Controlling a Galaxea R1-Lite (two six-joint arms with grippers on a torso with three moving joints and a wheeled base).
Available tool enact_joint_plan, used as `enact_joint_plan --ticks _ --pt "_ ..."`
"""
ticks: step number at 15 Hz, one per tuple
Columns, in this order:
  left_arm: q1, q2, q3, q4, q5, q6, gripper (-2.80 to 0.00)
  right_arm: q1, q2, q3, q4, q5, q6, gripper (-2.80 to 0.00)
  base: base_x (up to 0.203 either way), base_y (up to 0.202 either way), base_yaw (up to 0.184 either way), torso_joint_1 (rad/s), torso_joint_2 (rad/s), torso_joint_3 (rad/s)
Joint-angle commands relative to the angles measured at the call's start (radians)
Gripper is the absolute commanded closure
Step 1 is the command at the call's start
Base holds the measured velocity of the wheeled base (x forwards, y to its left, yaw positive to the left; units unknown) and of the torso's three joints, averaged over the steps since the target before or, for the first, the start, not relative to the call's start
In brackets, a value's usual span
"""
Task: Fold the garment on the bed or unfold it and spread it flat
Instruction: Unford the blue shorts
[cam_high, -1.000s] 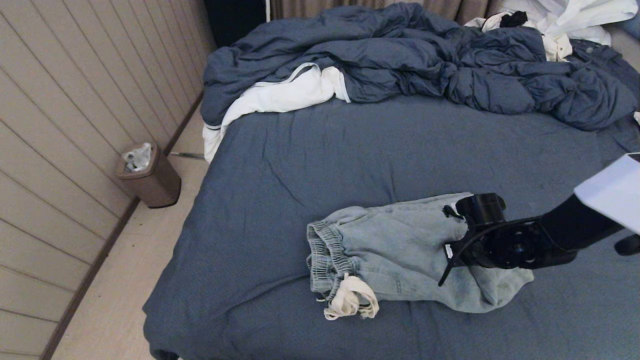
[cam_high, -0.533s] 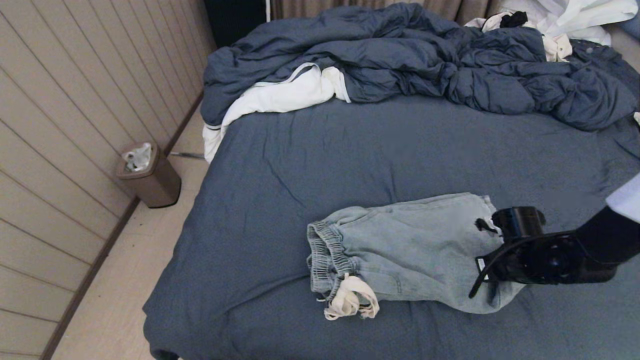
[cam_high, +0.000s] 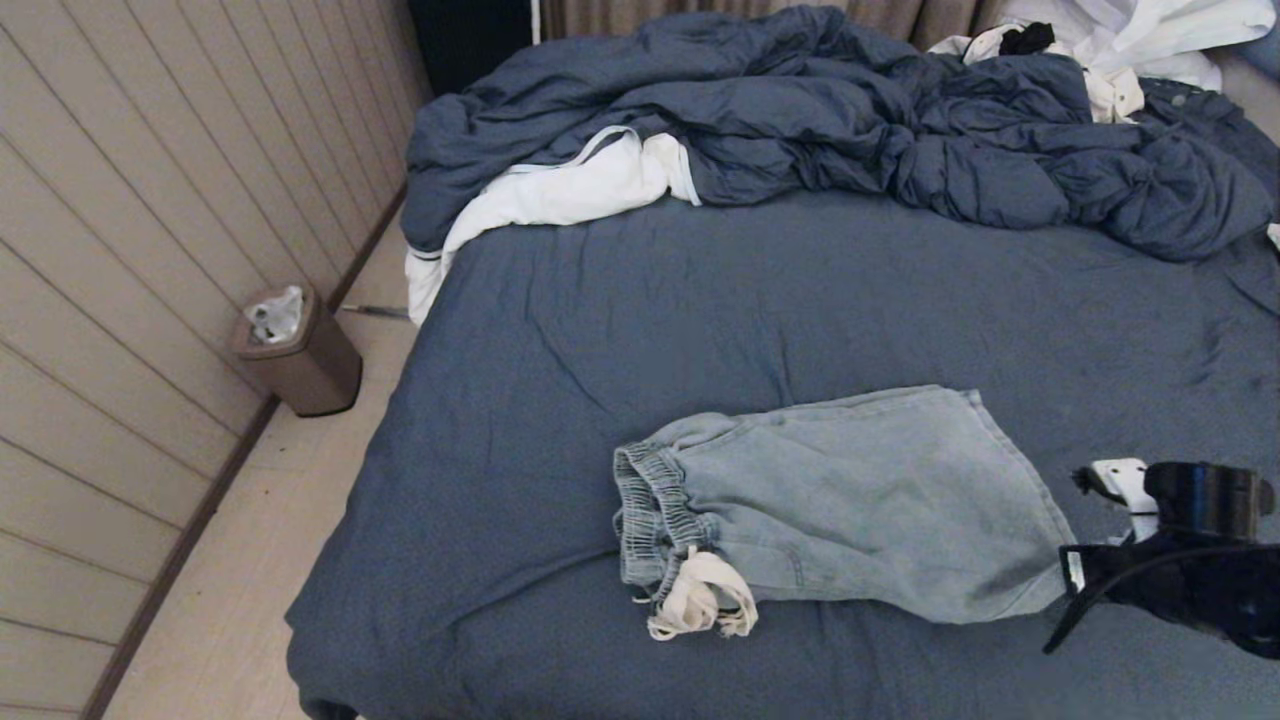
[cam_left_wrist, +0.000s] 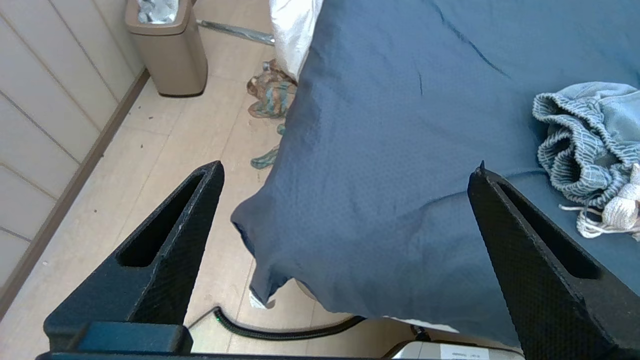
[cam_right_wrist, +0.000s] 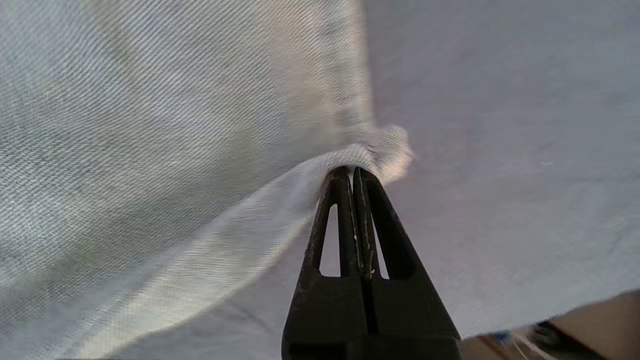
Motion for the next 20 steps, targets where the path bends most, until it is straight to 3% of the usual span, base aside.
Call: enact_joint_plan --ticks 1,5,7,9,12,15,17,19,20 --pt "0.0 0.0 0.0 0.0 0.0 -0.001 -2.8 -0.027 -0.088 0.029 -0.025 0.031 -0.002 0.0 0.0 0.0 0.0 0.0 0.0 0.0" --pt "0.001 -0.002 -0.011 0.012 0.005 0.017 -2.8 -0.031 -0.267 -0.018 0.069 0.057 0.026 0.0 0.0 0.0 0.0 0.0 0.0 0.0" --pt "0.001 0.033 -0.131 0.035 -0.003 -0.014 -2.8 -0.029 -0.364 -0.127 0.255 0.114 0.101 0.0 0.0 0.0 0.0 0.0 0.0 0.0" --pt "0.0 0.169 -0.33 0.102 -0.022 -0.076 -2.8 -0.027 -0.445 -0.272 0.516 0.2 0.191 0.0 0.0 0.0 0.0 0.0 0.0 0.0" --pt "0.001 0.455 -0.516 0.151 -0.133 -0.122 -2.8 -0.023 -0.505 -0.523 0.892 0.347 0.357 0.0 0.0 0.0 0.0 0.0 0.0 0.0" --pt "-0.003 0.707 -0.69 0.169 -0.271 -0.171 -2.8 -0.025 -0.465 -0.657 1.015 0.427 0.449 0.0 0.0 0.0 0.0 0.0 0.0 0.0" --pt "-0.069 0.859 -0.798 0.175 -0.315 -0.218 -2.8 -0.011 -0.417 -0.698 1.025 0.431 0.495 0.0 0.0 0.0 0.0 0.0 0.0 0.0" --pt "-0.235 0.978 -0.856 0.174 -0.286 -0.274 -2.8 0.072 -0.384 -0.731 1.047 0.431 0.554 0.0 0.0 0.0 0.0 0.0 0.0 0.0" --pt "-0.338 1.046 -0.876 0.166 -0.24 -0.305 -2.8 0.105 -0.34 -0.749 1.052 0.431 0.579 0.0 0.0 0.0 0.0 0.0 0.0 0.0"
